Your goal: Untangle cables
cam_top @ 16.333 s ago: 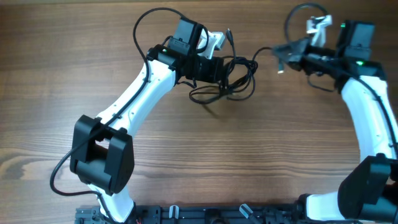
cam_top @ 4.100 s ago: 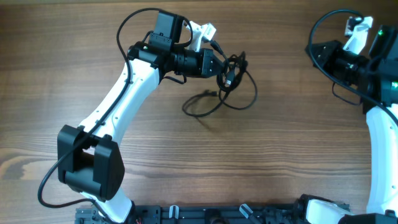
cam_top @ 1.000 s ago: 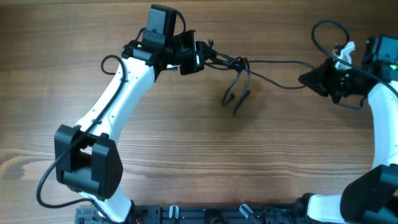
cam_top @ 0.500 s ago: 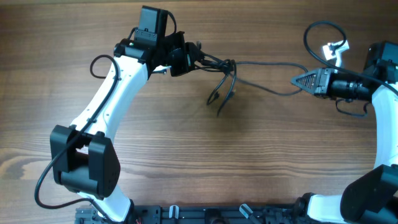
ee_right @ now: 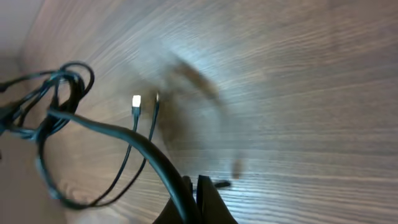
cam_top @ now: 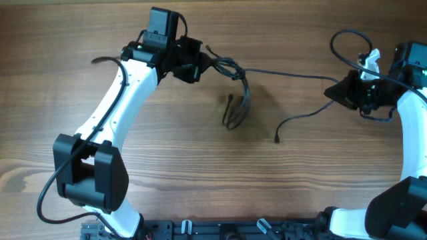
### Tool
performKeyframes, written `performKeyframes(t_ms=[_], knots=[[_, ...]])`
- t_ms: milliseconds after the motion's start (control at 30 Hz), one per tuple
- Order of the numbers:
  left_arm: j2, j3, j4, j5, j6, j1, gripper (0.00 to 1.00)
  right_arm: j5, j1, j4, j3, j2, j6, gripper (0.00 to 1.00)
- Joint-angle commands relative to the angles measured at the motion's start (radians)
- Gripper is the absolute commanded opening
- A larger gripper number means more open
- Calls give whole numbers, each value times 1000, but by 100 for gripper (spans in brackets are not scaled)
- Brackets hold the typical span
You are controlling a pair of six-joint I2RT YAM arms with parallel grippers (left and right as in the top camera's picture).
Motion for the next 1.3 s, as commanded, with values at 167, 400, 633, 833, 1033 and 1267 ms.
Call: performKeyframes(t_ms=[167, 400, 633, 833, 1033, 1267], knots=[[-13, 9, -9, 85, 890, 32, 4, -156, -25, -3, 10, -23, -201, 31], [-13, 9, -51, 103, 1052, 32, 4, -170, 13, -14, 11, -69, -270, 64], [-13, 9, -58, 104, 1056, 32, 4, -151, 72, 14, 11, -101, -233, 74], [-13, 9, -63, 104, 1076, 32, 4, -151, 93, 27, 11, -101, -233, 74], [-13, 9, -76, 104, 1105, 31, 4, -151, 93, 32, 11, -101, -233, 74], [-13, 9, -71, 96, 1105, 32, 4, -133, 93, 30, 11, -101, -232, 74]])
